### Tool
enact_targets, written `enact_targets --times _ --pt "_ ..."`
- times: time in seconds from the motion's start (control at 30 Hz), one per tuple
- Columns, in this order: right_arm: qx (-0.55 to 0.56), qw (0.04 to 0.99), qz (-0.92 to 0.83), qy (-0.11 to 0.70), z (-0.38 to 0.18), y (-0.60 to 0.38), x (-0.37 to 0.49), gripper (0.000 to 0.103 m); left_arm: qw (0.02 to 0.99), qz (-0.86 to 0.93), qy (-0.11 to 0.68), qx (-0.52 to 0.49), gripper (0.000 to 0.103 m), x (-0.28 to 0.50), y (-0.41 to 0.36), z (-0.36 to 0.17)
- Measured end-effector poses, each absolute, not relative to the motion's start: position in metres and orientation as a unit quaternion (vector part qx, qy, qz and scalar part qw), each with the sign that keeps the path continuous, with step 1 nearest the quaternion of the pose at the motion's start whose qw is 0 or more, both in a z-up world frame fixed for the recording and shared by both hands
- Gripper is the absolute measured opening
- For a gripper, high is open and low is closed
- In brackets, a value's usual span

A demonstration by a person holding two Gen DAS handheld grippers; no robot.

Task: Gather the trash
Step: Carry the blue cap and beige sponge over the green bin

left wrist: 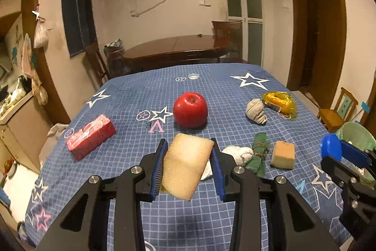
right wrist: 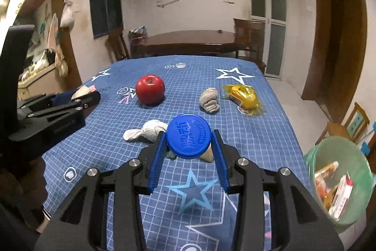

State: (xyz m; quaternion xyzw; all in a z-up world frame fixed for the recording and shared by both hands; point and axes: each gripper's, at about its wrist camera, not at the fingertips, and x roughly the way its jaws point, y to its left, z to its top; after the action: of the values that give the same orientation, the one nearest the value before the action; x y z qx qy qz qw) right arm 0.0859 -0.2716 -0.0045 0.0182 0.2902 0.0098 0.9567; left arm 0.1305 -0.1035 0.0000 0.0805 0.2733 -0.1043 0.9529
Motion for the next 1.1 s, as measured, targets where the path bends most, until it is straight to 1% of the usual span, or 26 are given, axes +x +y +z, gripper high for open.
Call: enact_targets --times 0.23,0.7,1.1 --pt "0.026 0.959 -0.006 0.283 -0.009 -0.281 0.073 0.038 0.95 -0.098 0.283 0.088 0.037 0.133 -0.114 -0.013" --pt "0.041 0.958 -0.011 0.285 -0.018 -0.293 0.064 0.038 0.947 -0.112 0.282 0.11 0.037 0.126 -0.138 -0.02" --pt "0.072 0.956 -0.061 0.279 -0.019 -0.341 0.046 0.038 0.941 -0.156 0.269 0.136 0.037 0.12 -0.191 -0.017"
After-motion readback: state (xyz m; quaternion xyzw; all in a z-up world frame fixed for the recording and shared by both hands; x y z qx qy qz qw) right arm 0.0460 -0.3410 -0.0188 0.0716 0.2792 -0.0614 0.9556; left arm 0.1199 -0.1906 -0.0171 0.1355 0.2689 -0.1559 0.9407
